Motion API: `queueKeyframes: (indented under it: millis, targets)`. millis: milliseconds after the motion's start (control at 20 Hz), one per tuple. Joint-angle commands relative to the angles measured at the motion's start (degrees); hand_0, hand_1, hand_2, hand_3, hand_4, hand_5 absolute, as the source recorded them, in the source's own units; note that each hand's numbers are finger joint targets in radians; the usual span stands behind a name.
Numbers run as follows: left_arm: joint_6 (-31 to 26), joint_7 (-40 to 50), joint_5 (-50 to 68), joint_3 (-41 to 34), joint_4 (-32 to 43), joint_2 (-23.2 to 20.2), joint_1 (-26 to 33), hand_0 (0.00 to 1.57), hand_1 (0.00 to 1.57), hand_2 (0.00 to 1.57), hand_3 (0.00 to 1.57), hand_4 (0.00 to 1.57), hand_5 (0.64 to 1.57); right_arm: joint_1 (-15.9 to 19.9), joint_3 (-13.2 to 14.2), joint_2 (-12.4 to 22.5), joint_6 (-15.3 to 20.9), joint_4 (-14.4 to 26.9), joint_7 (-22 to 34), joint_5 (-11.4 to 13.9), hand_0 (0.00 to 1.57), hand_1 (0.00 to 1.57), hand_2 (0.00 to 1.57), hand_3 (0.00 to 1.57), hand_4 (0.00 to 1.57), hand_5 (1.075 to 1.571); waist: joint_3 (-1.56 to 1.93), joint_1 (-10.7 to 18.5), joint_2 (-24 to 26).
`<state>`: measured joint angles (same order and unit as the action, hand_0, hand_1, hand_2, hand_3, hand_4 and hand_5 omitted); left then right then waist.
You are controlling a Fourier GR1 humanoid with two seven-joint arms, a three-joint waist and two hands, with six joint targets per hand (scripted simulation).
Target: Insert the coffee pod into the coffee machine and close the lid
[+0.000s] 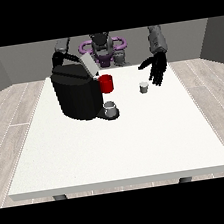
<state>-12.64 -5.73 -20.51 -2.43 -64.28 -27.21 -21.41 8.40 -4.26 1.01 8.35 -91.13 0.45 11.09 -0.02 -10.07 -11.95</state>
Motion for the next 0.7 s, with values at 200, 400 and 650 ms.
queueKeyframes:
  millis: [200,400,650]
  targets:
    - [3.93,-2.59,-8.11,2.95,10.00,2.31,-3.93,0.00,0.00,0.29,0.00,0.00,1.571,0.89,-0.48,-0.95,1.90,3.19,3.31,0.75,0.00,0.00,0.00,0.00,0.00,1.571,0.01,1.30,-0.25]
    - [10.98,-8.27,-11.36,2.58,11.69,2.86,-4.91,0.76,0.76,0.88,0.62,0.00,1.571,0.86,1.41,-0.94,1.26,6.62,-4.14,-1.85,0.00,0.00,0.00,0.00,0.00,1.571,0.01,1.58,-3.88]
    - [15.58,-8.43,-17.11,4.55,13.58,2.93,-10.75,1.07,1.07,1.11,0.91,0.45,1.571,8.46,3.11,0.21,0.57,8.21,0.13,-2.09,0.00,0.00,0.00,0.00,0.00,1.571,0.00,1.45,-5.90]
